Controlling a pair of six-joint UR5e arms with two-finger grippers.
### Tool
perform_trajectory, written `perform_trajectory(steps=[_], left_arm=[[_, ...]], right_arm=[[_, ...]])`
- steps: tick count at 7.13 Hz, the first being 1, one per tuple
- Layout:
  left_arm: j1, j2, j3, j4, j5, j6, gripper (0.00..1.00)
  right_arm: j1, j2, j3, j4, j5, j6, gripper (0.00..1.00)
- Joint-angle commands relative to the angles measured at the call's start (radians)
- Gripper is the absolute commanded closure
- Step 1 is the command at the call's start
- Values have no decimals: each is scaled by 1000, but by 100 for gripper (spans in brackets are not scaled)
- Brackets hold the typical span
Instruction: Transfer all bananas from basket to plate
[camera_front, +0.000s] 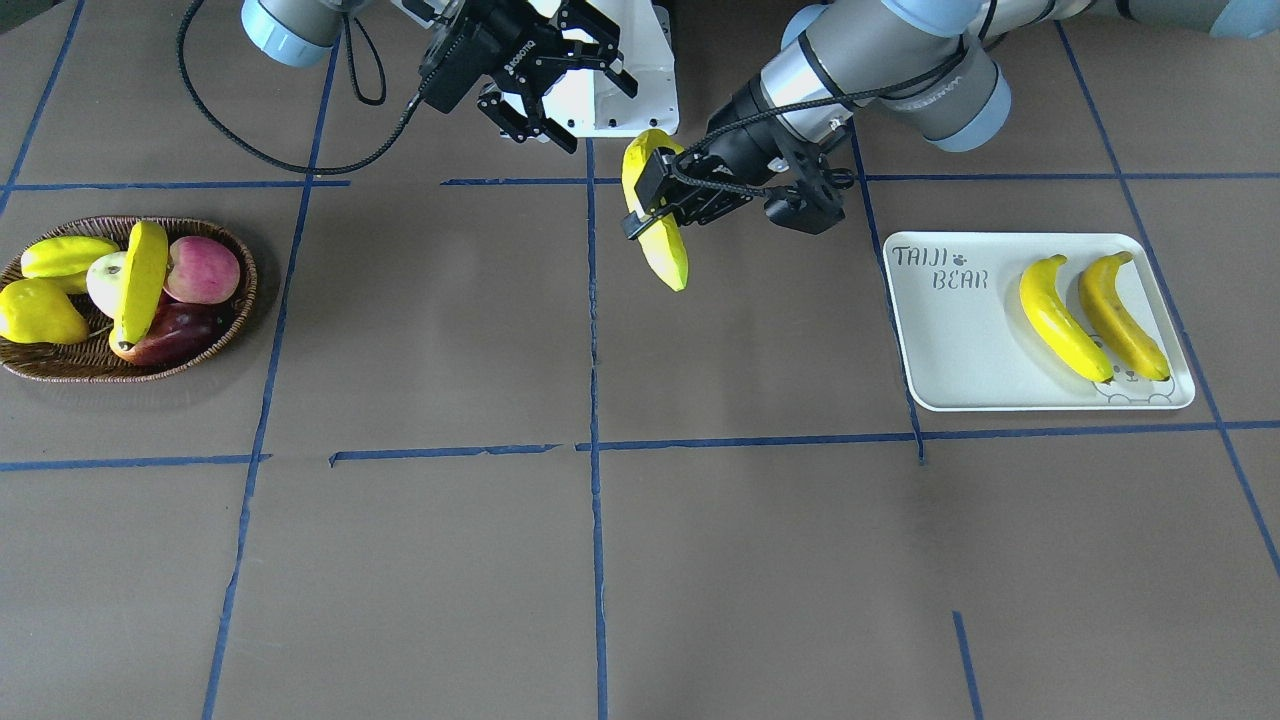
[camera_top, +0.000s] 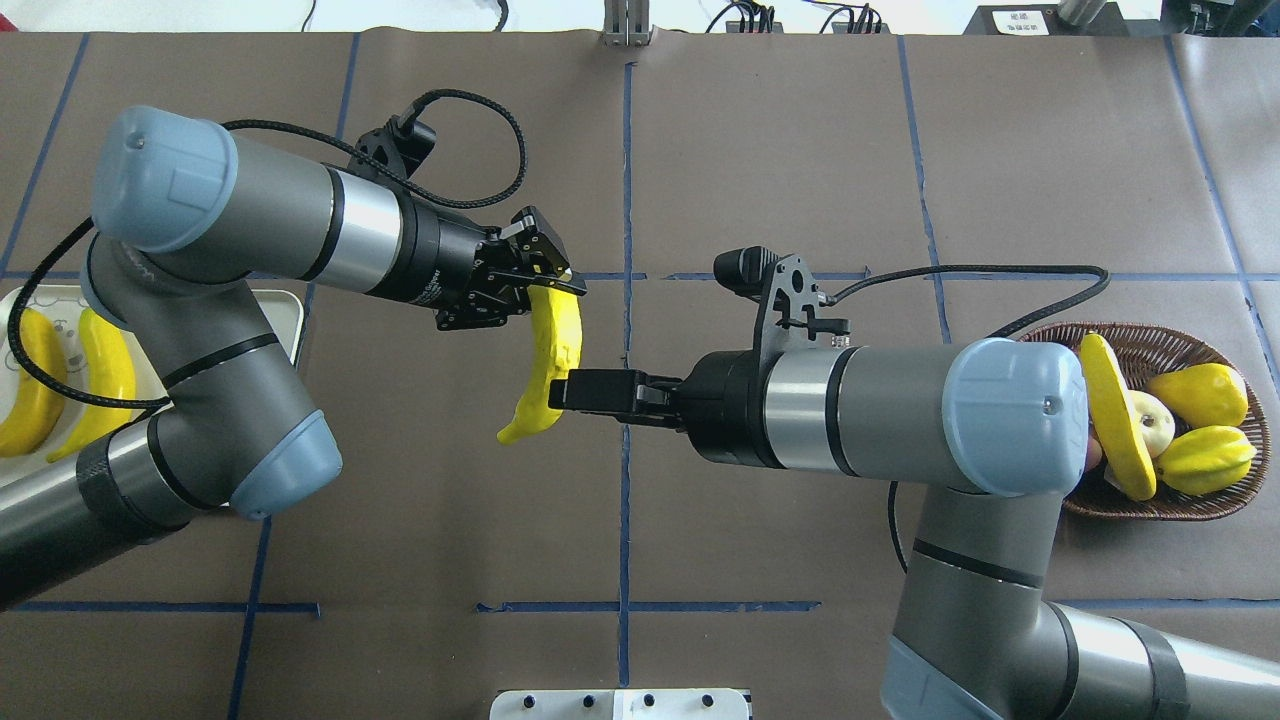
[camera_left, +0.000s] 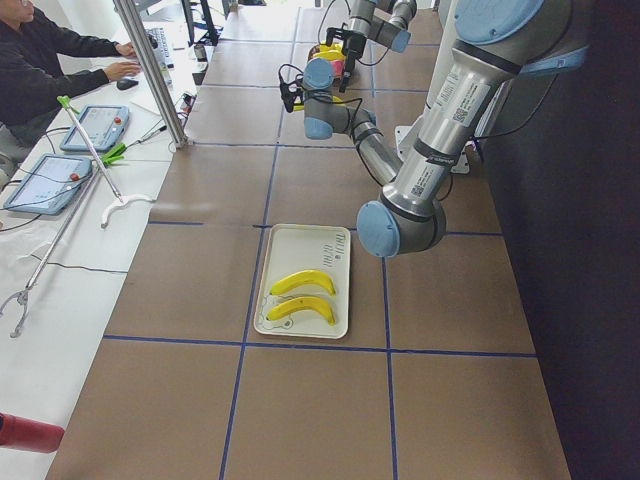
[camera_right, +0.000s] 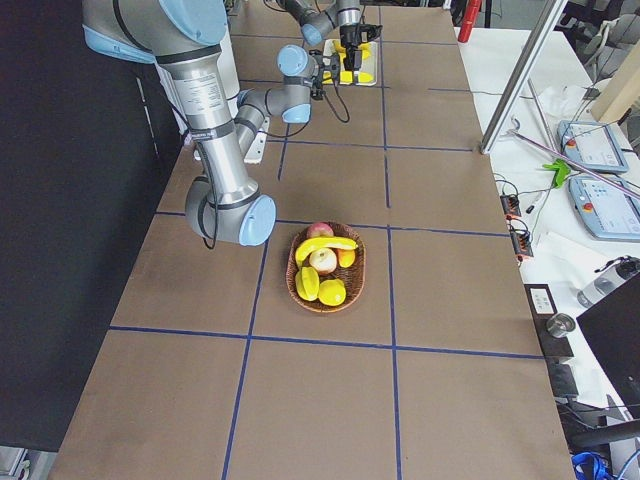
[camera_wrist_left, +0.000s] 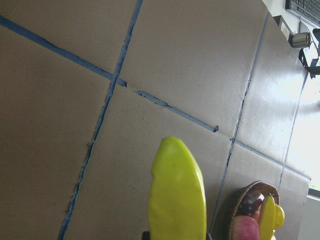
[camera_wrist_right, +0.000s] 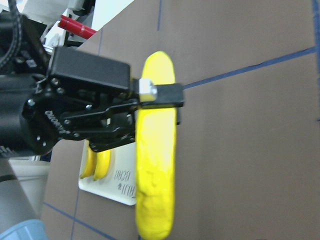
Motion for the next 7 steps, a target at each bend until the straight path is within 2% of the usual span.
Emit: perform_trajectory(steps=[1, 2, 3, 4, 5, 7], left_arm=[[-100, 119, 1, 60, -43, 89, 100], [-161, 194, -17, 142, -46, 163, 100], [-183, 319, -22, 146, -39, 300, 100], [-184, 427, -20, 143, -4, 420, 100], [-181, 486, 4, 143, 74, 495, 100], [-178, 526, 50, 144, 126, 518, 100]], right_arm=[[56, -14, 75, -311, -2, -37, 0], [73, -6, 92, -436, -1, -123, 0], [109, -14, 89, -521, 7, -212, 0], [138, -23, 89, -541, 10, -285, 0], [163, -40, 89, -542, 14, -303, 0], [179, -40, 89, -540, 24, -303, 0]])
